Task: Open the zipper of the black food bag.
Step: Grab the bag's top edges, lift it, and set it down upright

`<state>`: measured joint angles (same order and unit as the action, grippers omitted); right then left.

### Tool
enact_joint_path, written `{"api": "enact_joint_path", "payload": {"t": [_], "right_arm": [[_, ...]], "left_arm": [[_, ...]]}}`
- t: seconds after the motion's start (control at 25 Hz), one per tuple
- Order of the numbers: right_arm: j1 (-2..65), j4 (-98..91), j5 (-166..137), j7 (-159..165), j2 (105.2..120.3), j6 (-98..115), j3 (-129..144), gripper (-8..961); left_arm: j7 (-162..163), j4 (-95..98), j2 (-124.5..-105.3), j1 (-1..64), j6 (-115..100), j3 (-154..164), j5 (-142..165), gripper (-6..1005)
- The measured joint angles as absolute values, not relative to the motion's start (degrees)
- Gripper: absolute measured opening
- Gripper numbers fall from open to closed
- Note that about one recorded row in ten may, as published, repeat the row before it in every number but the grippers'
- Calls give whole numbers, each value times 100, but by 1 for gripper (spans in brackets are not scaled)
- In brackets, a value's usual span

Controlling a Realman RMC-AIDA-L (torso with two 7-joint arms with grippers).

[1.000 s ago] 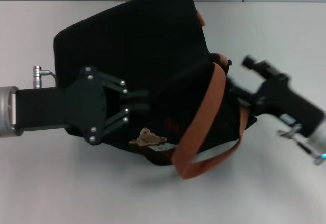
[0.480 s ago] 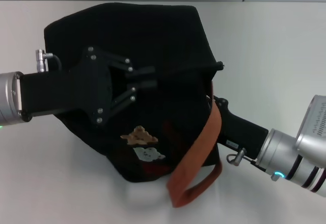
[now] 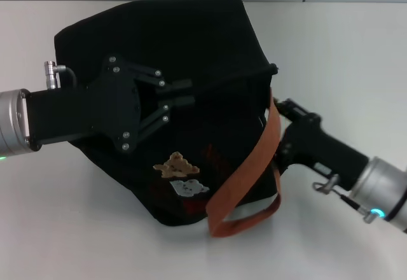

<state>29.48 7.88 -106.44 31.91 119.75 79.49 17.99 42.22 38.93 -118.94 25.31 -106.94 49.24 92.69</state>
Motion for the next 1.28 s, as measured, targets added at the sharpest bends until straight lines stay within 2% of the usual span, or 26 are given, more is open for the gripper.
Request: {"api": "enact_joint_path", "payload": {"t": [0.36, 0.68, 0.84, 1.28], "right_arm": [[2723, 150, -10632, 4338, 11943, 8521, 1379, 828], [2796, -505, -10671, 5552, 11929, 9315, 1401, 828], [2918, -708, -10706, 5866, 11921, 9608, 1479, 713], [3347, -853, -10715, 6276, 11919, 9652, 2094, 496]], "left_arm": [[3991, 3684, -11883, 2493, -10653, 4930, 9334, 98], [3916, 3576, -11880, 2476, -10652, 4931, 9336, 93], [3916, 3576, -11874, 2461, -10663, 4931, 9323, 92], [3917, 3577, -11880, 2504, -10649, 4931, 9351, 92]]}}
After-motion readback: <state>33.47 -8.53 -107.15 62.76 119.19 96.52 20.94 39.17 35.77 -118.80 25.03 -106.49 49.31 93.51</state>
